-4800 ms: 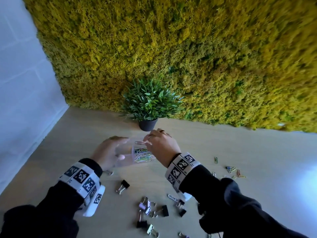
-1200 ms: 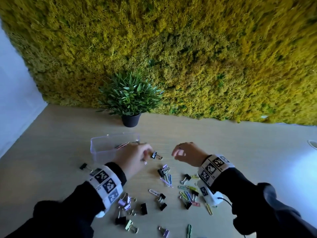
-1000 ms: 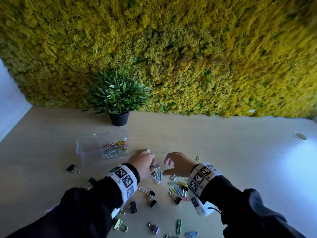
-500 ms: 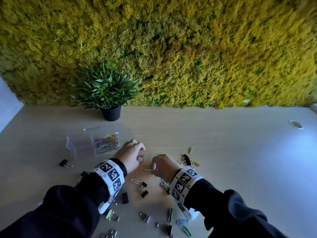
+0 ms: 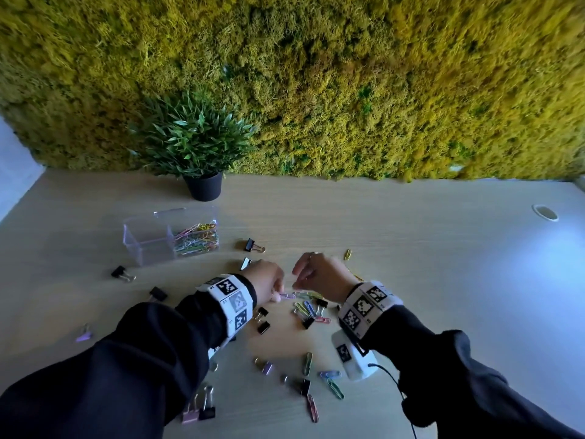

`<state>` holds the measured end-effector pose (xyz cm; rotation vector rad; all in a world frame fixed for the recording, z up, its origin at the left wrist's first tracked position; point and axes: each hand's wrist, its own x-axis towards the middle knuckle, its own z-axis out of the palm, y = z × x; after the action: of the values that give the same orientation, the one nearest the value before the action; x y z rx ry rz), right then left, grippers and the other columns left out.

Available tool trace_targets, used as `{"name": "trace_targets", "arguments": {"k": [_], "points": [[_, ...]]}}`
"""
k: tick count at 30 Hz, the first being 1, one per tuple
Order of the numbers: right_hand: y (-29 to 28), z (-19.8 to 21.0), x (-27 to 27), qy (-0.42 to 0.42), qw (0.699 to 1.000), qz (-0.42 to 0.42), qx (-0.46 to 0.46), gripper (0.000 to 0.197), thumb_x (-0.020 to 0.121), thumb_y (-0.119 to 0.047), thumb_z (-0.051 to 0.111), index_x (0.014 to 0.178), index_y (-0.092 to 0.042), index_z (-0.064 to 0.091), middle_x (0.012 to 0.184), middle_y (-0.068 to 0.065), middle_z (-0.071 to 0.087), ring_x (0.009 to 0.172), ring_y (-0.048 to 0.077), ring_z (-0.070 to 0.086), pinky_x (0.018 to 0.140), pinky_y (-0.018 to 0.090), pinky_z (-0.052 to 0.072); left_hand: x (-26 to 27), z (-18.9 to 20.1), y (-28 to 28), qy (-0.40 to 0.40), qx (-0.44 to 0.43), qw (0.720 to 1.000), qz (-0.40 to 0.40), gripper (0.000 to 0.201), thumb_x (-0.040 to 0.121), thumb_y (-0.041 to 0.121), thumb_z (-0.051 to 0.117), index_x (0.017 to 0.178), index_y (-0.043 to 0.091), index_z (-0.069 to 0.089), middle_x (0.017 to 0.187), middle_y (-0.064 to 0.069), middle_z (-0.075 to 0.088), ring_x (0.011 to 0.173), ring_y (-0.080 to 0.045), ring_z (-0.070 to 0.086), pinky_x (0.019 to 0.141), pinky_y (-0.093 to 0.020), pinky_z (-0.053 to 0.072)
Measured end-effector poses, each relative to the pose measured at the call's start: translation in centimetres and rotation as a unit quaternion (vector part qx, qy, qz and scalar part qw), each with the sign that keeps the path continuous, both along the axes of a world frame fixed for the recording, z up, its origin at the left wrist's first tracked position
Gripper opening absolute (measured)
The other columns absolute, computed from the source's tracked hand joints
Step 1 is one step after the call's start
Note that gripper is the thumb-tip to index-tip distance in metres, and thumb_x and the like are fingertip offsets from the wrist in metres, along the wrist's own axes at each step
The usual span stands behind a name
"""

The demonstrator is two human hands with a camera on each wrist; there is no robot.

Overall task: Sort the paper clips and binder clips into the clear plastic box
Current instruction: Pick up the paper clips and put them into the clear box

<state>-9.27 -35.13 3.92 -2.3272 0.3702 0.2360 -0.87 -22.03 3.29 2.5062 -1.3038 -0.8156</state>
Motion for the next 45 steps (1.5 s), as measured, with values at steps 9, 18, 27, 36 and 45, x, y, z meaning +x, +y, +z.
{"name": "trace_targets", "arguments": {"k": [9,18,27,36,45], "points": [[-1.3,-0.2,-2.4,0.057,0.983,0.092,-0.146,0.025,0.083,-0.023,0.064,0.106,-0.014,0.064,0.099,0.003,0.061,0.084,0.011,0.050,0.075,0.021,0.038,1.0,0.4,2.6,0.068,-0.064,0.994,0.052,0.005,0.088,0.020,0.059,0.088,0.019,0.054,0.086,0.009,0.055,0.084,-0.013,0.054,0.063,-0.017,0.039],[0.4,-1.7,-3.1,0.027,0.974,0.049,-0.219,0.029,0.083,-0.029,0.058,0.109,-0.016,0.060,0.114,0.000,0.059,0.104,0.021,0.058,0.085,0.033,0.047,1.8,0.8,4.9,0.146,-0.091,0.978,0.121,0.017,0.094,0.007,0.037,0.091,0.016,0.051,0.077,0.004,0.046,0.068,-0.010,0.042,0.060,-0.024,0.034],[0.6,-2.4,-2.7,0.018,0.976,0.041,-0.214,0.020,0.087,-0.010,0.049,0.094,-0.011,0.067,0.109,0.007,0.064,0.101,0.025,0.060,0.090,0.033,0.047,0.8,-0.8,5.2,-0.074,0.044,0.994,-0.060,0.016,0.088,0.011,0.052,0.097,0.021,0.061,0.098,0.006,0.055,0.101,-0.014,0.053,0.096,-0.035,0.031],[-1.3,-2.1,-3.2,-0.044,0.998,-0.039,-0.017,0.011,0.089,-0.004,0.054,0.086,-0.014,0.057,0.079,-0.007,0.058,0.075,0.007,0.058,0.066,0.007,0.043,1.4,0.9,5.4,0.198,-0.140,0.963,0.121,0.012,0.093,0.014,0.050,0.084,0.022,0.050,0.091,0.006,0.054,0.076,-0.005,0.048,0.061,-0.009,0.036],[-2.2,-0.3,-4.8,0.007,0.917,-0.225,0.331,0.032,0.091,0.006,0.031,0.075,-0.012,0.051,0.059,0.000,0.028,0.038,0.004,0.030,0.042,0.019,0.025,0.2,2.0,2.0,0.585,-0.206,0.716,0.320,0.028,0.085,0.018,0.035,0.057,0.020,0.035,0.054,0.005,0.036,0.042,-0.008,0.035,0.036,-0.016,0.024]]}}
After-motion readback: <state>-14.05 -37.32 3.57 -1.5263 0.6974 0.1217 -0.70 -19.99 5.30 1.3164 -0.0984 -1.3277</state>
